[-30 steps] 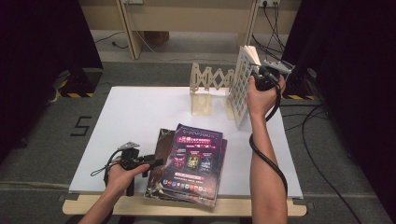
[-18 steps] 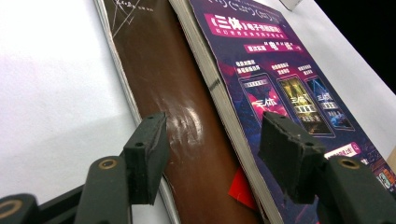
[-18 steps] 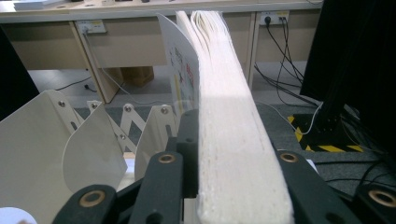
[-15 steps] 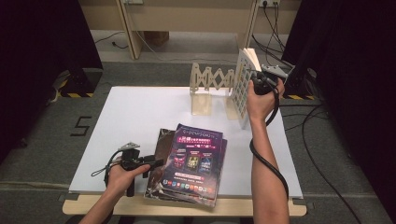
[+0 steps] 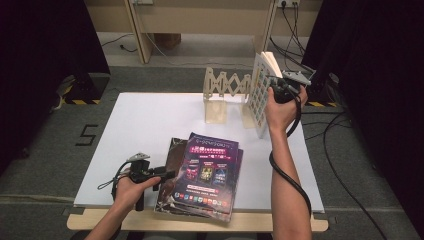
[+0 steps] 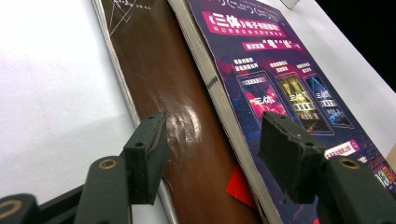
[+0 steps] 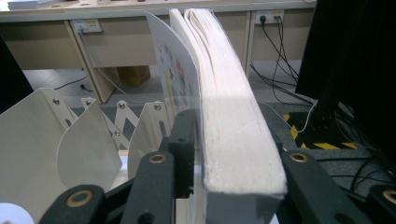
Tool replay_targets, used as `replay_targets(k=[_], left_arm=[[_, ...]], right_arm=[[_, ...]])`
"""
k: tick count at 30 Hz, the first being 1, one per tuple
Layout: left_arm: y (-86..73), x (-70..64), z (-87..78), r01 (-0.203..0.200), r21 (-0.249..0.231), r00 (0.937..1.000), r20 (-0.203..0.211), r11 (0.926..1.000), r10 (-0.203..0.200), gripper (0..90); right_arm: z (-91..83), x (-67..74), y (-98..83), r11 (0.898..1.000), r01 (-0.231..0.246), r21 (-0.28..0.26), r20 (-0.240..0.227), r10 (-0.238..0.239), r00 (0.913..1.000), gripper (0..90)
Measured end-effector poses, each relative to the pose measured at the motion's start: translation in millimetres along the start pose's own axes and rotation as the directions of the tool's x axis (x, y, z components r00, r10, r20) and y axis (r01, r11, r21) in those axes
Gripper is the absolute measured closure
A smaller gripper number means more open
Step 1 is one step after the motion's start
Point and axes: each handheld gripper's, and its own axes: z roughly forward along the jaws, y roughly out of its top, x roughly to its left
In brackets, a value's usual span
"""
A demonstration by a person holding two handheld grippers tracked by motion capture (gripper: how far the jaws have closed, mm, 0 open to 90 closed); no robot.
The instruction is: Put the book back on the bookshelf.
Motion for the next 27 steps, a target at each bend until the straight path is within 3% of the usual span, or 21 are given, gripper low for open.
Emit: replay_targets(k=[27], left_arm=[[0.6,-2.5,-0.2,-0.009,0.0,1.0,-0.004,1.0,0.009,40.9]], right_arm=[[-14.1,-0.9,-5.2,1.0,-0.006,-0.008,-0.023,0.006,0.9997,58.6]])
